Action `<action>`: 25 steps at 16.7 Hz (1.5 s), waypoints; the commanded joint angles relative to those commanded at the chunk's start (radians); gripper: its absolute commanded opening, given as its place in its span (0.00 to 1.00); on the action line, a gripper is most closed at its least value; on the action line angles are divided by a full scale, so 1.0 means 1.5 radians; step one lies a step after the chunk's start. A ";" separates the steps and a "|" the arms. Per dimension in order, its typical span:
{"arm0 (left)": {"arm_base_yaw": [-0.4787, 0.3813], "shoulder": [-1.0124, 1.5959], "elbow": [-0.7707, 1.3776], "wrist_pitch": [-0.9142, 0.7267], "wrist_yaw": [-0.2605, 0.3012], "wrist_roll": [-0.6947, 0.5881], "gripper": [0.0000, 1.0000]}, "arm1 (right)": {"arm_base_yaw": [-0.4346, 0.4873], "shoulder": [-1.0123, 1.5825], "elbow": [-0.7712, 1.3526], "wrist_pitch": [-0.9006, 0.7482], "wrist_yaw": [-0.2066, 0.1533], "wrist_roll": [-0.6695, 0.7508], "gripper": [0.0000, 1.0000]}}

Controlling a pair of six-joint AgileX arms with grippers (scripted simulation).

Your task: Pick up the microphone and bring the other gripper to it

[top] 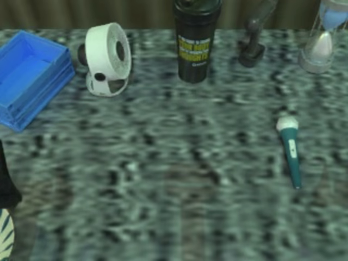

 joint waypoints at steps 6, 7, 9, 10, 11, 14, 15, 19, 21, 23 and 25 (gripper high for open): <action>0.000 0.000 0.000 0.000 0.000 0.000 1.00 | 0.019 0.070 0.054 -0.048 0.001 0.014 1.00; 0.000 0.000 0.000 0.000 0.000 0.000 1.00 | 0.027 0.106 0.079 -0.069 0.003 0.021 1.00; 0.000 0.000 0.000 0.000 0.000 0.000 1.00 | 0.045 0.197 0.141 -0.119 0.006 0.039 1.00; 0.000 0.000 0.000 0.000 0.000 0.000 1.00 | 0.056 0.253 0.177 -0.146 0.007 0.050 1.00; 0.000 0.000 0.000 0.000 0.000 0.000 1.00 | 0.067 0.313 0.217 -0.173 0.009 0.062 1.00; 0.000 0.000 0.000 0.000 0.000 0.000 1.00 | 0.102 0.516 0.348 -0.257 0.013 0.104 1.00; 0.000 0.000 0.000 0.000 0.000 0.000 1.00 | 0.115 0.587 0.394 -0.283 0.013 0.118 1.00; 0.000 0.000 0.000 0.000 0.000 0.000 1.00 | 0.161 0.859 0.571 -0.384 0.013 0.173 1.00; 0.000 0.000 0.000 0.000 0.000 0.000 1.00 | 0.182 0.976 0.647 -0.433 0.014 0.196 1.00; 0.000 0.000 0.000 0.000 0.000 0.000 1.00 | 0.200 1.075 0.711 -0.478 0.016 0.216 1.00; 0.000 0.000 0.000 0.000 0.000 0.000 1.00 | 0.215 1.150 0.759 -0.518 0.019 0.231 1.00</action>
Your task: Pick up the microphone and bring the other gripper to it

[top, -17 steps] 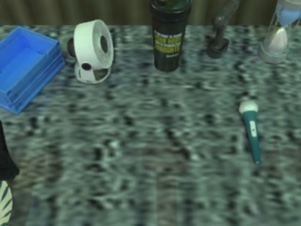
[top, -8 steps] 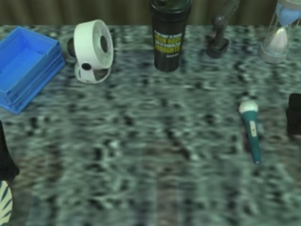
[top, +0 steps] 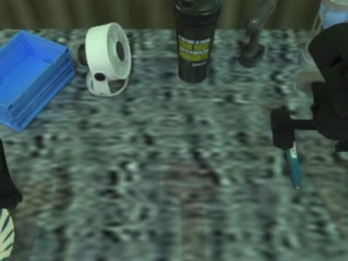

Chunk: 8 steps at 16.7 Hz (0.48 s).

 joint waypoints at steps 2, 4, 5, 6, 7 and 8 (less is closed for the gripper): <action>0.000 0.000 0.000 0.000 0.000 0.000 1.00 | 0.010 0.051 0.031 -0.030 0.003 0.011 1.00; 0.000 0.000 0.000 0.000 0.000 0.000 1.00 | 0.014 0.075 0.045 -0.046 0.005 0.016 1.00; 0.000 0.000 0.000 0.000 0.000 0.000 1.00 | 0.015 0.077 0.047 -0.047 0.005 0.016 1.00; 0.000 0.000 0.000 0.000 0.000 0.000 1.00 | 0.015 0.077 0.047 -0.047 0.005 0.016 1.00; 0.000 0.000 0.000 0.000 0.000 0.000 1.00 | 0.015 0.077 0.047 -0.047 0.005 0.016 1.00; 0.000 0.000 0.000 0.000 0.000 0.000 1.00 | 0.015 0.077 0.047 -0.047 0.005 0.016 1.00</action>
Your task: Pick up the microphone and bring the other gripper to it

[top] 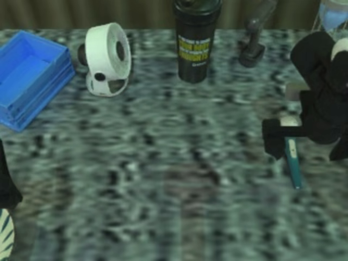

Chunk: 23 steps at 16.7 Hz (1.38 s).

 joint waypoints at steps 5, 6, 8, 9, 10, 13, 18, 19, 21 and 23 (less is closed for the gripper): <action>0.000 0.000 0.000 0.000 0.000 0.000 1.00 | -0.003 0.031 -0.018 0.048 0.000 -0.002 1.00; 0.000 0.000 0.000 0.000 0.000 0.000 1.00 | -0.003 0.048 -0.026 0.074 0.000 -0.003 1.00; 0.000 0.000 0.000 0.000 0.000 0.000 1.00 | -0.004 0.086 -0.045 0.133 0.000 -0.003 1.00; 0.000 0.000 0.000 0.000 0.000 0.000 1.00 | -0.005 0.105 -0.055 0.162 0.000 -0.003 1.00; 0.000 0.000 0.000 0.000 0.000 0.000 1.00 | -0.005 0.123 -0.064 0.190 0.000 -0.003 1.00; 0.000 0.000 0.000 0.000 0.000 0.000 1.00 | -0.006 0.157 -0.080 0.237 0.001 -0.004 1.00; 0.000 0.000 0.000 0.000 0.000 0.000 1.00 | -0.006 0.158 -0.081 0.239 0.001 -0.004 0.92; 0.000 0.000 0.000 0.000 0.000 0.000 1.00 | -0.006 0.158 -0.081 0.239 0.001 -0.004 0.85; 0.000 0.000 0.000 0.000 0.000 0.000 1.00 | -0.006 0.158 -0.081 0.239 0.001 -0.004 0.70; 0.000 0.000 0.000 0.000 0.000 0.000 1.00 | -0.006 0.158 -0.081 0.239 0.001 -0.004 0.55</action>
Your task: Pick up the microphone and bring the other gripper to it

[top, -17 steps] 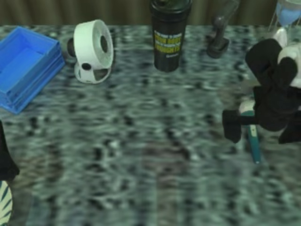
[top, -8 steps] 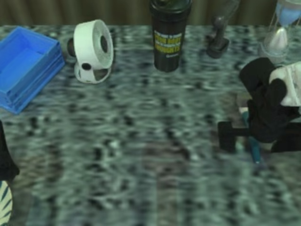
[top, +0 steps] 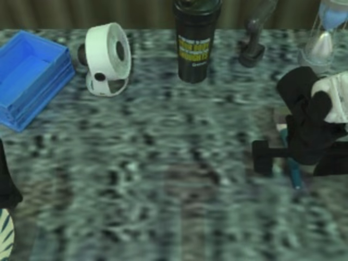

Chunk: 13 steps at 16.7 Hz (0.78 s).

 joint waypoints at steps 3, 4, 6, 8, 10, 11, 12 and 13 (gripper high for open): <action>0.000 0.000 0.000 0.000 0.000 0.000 1.00 | 0.000 0.000 0.000 0.000 0.000 0.000 0.32; 0.000 0.000 0.000 0.000 0.000 0.000 1.00 | 0.000 0.000 0.000 0.000 0.000 0.000 0.25; 0.000 0.000 0.000 0.000 0.000 0.000 1.00 | 0.000 0.000 0.000 0.000 0.000 0.000 0.10; 0.000 0.000 0.000 0.000 0.000 0.000 1.00 | 0.000 0.000 0.000 0.000 0.000 0.000 0.00; 0.000 0.000 0.000 0.000 0.000 0.000 1.00 | 0.000 0.000 0.000 0.000 0.000 0.000 0.00; 0.000 0.000 0.000 0.000 0.000 0.000 1.00 | 0.000 0.000 0.000 0.000 0.000 0.000 0.00; 0.000 0.000 0.000 0.000 0.000 0.000 1.00 | 0.000 0.000 0.000 0.000 0.000 0.000 0.00; 0.000 0.000 0.000 0.000 0.000 0.000 1.00 | 0.000 0.000 0.000 0.000 0.000 0.000 0.00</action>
